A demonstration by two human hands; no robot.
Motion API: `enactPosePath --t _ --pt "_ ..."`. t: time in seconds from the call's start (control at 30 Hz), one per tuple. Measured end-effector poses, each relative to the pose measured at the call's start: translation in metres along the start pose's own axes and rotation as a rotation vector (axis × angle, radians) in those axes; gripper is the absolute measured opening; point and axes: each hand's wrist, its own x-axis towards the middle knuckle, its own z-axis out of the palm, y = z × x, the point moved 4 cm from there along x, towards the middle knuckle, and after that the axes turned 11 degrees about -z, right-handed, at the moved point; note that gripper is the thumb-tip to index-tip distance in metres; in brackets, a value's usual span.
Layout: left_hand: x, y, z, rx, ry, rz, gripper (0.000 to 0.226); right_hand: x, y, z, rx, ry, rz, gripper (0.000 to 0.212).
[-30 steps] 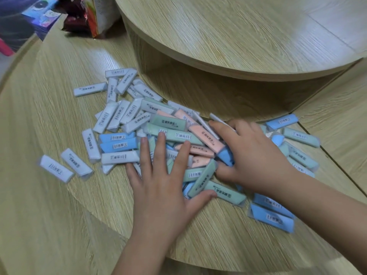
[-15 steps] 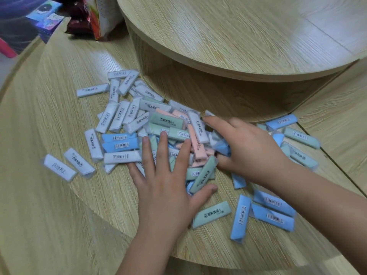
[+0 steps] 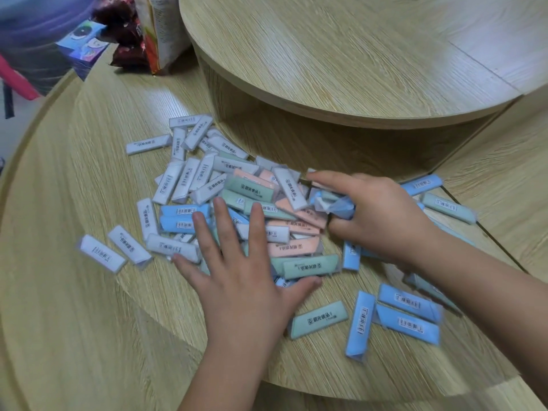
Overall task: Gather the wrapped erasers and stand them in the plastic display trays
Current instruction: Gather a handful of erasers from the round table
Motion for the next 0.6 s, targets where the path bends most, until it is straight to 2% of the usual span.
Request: enactPosePath --t 0.1,0.17,0.2,0.27,0.33,0.47,0.53,0.6 --pt "-0.006 0.003 -0.008 -0.144 0.057 0.131 0.118 -0.006 -0.002 -0.010 0.102 0.106 0.029 0.070" --pt "-0.015 0.010 -0.024 -0.457 0.109 0.213 0.110 -0.015 -0.007 -0.017 0.264 0.225 0.051 0.068" --pt "-0.017 0.017 -0.033 -0.702 0.047 0.202 0.108 -0.019 -0.014 -0.019 0.360 0.275 0.045 0.066" --pt "-0.017 0.033 -0.042 -1.236 -0.227 0.080 0.113 -0.022 -0.031 -0.017 0.526 0.331 0.015 0.065" --pt "-0.015 0.047 -0.037 -1.564 -0.459 -0.008 0.118 -0.020 -0.043 -0.012 0.653 0.378 -0.003 0.065" --pt "0.000 0.059 -0.028 -1.791 -0.724 -0.057 0.106 -0.011 -0.042 -0.004 0.720 0.423 0.024 0.069" --pt "0.000 0.063 -0.028 -1.864 -0.763 -0.051 0.097 -0.009 -0.045 0.000 0.695 0.427 0.018 0.062" --pt "0.001 0.066 -0.028 -1.887 -0.741 -0.099 0.079 -0.006 -0.050 0.004 0.689 0.438 0.006 0.057"
